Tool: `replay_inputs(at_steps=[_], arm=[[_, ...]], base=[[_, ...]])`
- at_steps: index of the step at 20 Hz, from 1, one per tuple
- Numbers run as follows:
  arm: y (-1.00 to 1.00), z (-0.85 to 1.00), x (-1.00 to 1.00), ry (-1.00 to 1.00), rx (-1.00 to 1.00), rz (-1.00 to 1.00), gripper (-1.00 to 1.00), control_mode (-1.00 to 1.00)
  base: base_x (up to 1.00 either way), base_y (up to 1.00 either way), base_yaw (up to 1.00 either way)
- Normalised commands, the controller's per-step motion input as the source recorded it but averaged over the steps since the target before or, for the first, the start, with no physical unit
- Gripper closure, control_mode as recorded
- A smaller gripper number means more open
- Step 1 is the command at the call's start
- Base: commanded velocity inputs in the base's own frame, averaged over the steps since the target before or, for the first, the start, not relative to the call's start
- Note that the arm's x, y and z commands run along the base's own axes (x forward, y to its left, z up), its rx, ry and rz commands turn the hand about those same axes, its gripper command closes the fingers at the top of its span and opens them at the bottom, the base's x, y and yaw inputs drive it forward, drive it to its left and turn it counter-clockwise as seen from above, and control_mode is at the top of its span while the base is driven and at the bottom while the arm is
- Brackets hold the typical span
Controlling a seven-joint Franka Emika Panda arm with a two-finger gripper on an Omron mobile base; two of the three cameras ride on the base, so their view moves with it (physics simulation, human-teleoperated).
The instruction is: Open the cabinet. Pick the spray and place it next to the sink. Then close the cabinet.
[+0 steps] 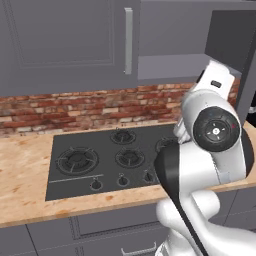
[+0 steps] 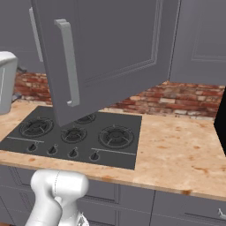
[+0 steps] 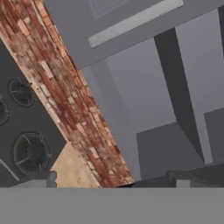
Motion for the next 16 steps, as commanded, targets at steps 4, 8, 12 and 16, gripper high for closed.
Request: replay_inputs(at_steps=[4,8,12,16], arm=[[-0.15,0.00,0.17,0.02,-0.09,0.00,-1.00,-1.00],[-0.01,-0.01,0.33,0.07,-0.05,-0.10,-1.00,-1.00],[-0.16,-0.02,0.40,0.10,-0.01,-0.20,-1.00,-1.00],[-0.15,0.00,0.27,0.07,0.00,-0.27,-1.00,-1.00]], base=[[0.00,0.00,0.00],[0.00,0.00,0.00],[0.00,0.00,0.00],[0.00,0.00,0.00]])
